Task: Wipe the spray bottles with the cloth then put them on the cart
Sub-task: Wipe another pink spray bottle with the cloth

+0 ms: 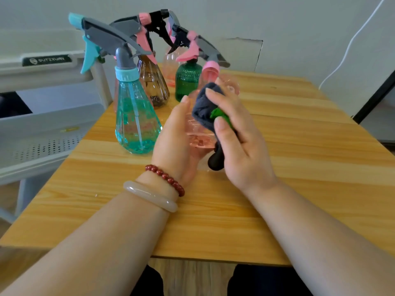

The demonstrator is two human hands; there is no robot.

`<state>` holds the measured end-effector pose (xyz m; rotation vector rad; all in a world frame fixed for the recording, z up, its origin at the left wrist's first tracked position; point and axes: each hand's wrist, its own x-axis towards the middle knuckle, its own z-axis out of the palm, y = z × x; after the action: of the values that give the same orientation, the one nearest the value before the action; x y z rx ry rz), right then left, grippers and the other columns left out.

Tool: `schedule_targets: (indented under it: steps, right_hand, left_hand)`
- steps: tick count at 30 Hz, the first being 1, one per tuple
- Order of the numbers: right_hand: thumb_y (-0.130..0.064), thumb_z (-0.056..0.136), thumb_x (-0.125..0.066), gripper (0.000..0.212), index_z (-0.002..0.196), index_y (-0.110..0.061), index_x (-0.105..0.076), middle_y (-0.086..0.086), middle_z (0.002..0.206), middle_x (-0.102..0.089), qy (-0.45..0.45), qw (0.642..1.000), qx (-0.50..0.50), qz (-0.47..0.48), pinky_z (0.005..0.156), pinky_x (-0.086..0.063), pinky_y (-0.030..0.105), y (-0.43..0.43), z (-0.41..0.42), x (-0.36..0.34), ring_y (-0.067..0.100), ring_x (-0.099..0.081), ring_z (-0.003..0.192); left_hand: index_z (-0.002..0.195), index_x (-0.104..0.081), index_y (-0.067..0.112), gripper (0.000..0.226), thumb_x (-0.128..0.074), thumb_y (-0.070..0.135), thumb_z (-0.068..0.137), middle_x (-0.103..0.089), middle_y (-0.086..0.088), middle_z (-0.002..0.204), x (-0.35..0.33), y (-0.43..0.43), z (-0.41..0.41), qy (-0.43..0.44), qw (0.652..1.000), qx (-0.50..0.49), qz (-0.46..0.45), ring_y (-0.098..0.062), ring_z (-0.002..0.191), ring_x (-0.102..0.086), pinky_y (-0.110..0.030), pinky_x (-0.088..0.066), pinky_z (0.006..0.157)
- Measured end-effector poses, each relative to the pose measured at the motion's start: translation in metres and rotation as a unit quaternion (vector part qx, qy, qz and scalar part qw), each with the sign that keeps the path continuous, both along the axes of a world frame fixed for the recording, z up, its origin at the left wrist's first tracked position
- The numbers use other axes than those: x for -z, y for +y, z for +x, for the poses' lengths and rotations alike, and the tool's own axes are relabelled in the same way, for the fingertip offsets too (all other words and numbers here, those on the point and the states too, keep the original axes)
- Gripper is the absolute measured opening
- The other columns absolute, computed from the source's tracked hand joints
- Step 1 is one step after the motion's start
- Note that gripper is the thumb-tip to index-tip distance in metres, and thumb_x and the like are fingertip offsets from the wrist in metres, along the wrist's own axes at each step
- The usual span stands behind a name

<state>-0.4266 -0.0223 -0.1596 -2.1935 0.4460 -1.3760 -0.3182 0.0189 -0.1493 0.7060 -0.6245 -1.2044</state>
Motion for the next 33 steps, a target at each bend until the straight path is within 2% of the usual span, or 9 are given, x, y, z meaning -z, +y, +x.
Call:
schedule_targets:
  steps: [4,7,9,13,17,23,26,29,33]
  right_hand:
    - [-0.021,0.1,-0.038,0.032,0.13,-0.021,-0.049,0.016,0.15,-0.04,-0.077,0.996,0.0,0.04,0.12,-0.023,0.045,-0.004,-0.001,-0.001,0.024,-0.029,0.146]
    - [-0.034,0.096,-0.038,0.031,0.124,-0.037,-0.053,0.015,0.148,-0.045,-0.157,0.972,0.001,0.175,0.118,-0.025,0.052,-0.009,-0.006,-0.003,0.027,-0.035,0.143]
    - [-0.039,0.096,-0.037,0.036,0.129,-0.033,-0.05,0.01,0.147,-0.047,-0.154,0.968,0.006,0.197,0.117,-0.028,0.051,-0.008,-0.005,-0.002,0.024,-0.039,0.141]
    - [-0.021,0.101,-0.036,0.038,0.139,-0.017,-0.039,-0.003,0.149,-0.037,-0.044,0.998,-0.006,0.045,0.118,-0.023,0.027,0.0,-0.002,0.001,0.008,-0.028,0.145]
    - [-0.017,0.102,-0.035,0.035,0.136,-0.015,-0.042,0.007,0.151,-0.034,-0.036,0.999,0.012,-0.004,0.12,-0.019,0.029,0.001,-0.001,0.001,0.017,-0.022,0.148]
    - [-0.034,0.1,-0.033,0.036,0.133,-0.033,-0.047,-0.007,0.141,-0.052,-0.162,0.956,0.036,0.244,0.118,-0.029,0.039,-0.01,-0.004,0.0,0.005,-0.043,0.135]
    - [-0.024,0.103,-0.032,0.039,0.142,-0.02,-0.04,0.001,0.151,-0.04,-0.101,0.986,0.006,0.133,0.12,-0.024,0.036,-0.005,-0.004,0.003,0.013,-0.033,0.143]
    - [-0.019,0.103,-0.032,0.037,0.139,-0.016,-0.039,0.003,0.15,-0.034,-0.044,0.999,0.0,0.029,0.119,-0.022,0.029,-0.001,0.0,0.003,0.018,-0.026,0.147]
    - [-0.024,0.102,-0.031,0.032,0.132,-0.026,-0.042,0.002,0.142,-0.045,-0.12,0.988,0.018,0.099,0.114,-0.03,0.027,-0.003,0.0,0.002,0.012,-0.039,0.138]
  left_hand:
    - [0.121,-0.064,0.011,0.037,-0.038,0.031,0.103,-0.071,-0.008,0.104,-0.001,0.004,-0.004,-0.031,0.999,0.024,-0.027,-0.022,0.095,-0.067,-0.034,-0.055,0.075]
    - [0.119,-0.065,0.011,0.034,-0.043,0.029,0.102,-0.07,-0.01,0.107,-0.002,0.002,-0.01,-0.062,0.997,0.02,-0.033,-0.025,0.094,-0.065,-0.036,-0.056,0.077]
    - [0.131,-0.059,0.006,0.043,-0.044,0.032,0.1,-0.066,-0.018,0.121,-0.002,0.001,-0.01,-0.047,0.998,0.019,-0.038,-0.031,0.105,-0.065,-0.043,-0.055,0.088]
    - [0.14,-0.051,0.006,0.053,-0.039,0.039,0.101,-0.061,-0.017,0.131,-0.002,0.001,-0.002,0.021,0.998,0.019,-0.05,-0.031,0.119,-0.059,-0.044,-0.049,0.099]
    - [0.14,-0.05,0.005,0.053,-0.039,0.04,0.101,-0.057,-0.023,0.137,-0.001,0.004,0.0,0.007,0.997,0.043,-0.066,-0.031,0.123,-0.058,-0.044,-0.05,0.097]
    - [0.137,-0.054,0.008,0.045,-0.041,0.032,0.101,-0.062,-0.02,0.128,-0.001,-0.001,-0.008,-0.059,0.995,0.04,-0.067,-0.029,0.105,-0.064,-0.04,-0.057,0.082]
    - [0.14,-0.05,0.004,0.05,-0.038,0.036,0.104,-0.056,-0.025,0.137,0.0,-0.002,-0.003,-0.018,0.998,0.029,-0.06,-0.04,0.126,-0.055,-0.051,-0.048,0.102]
    - [0.14,-0.051,0.005,0.051,-0.035,0.038,0.105,-0.055,-0.021,0.14,-0.002,0.002,0.001,0.015,0.997,0.038,-0.06,-0.035,0.13,-0.054,-0.05,-0.043,0.106]
    - [0.135,-0.055,0.007,0.045,-0.04,0.034,0.103,-0.062,-0.016,0.131,0.0,0.001,-0.002,-0.056,0.996,0.028,-0.057,-0.029,0.121,-0.06,-0.05,-0.045,0.105]
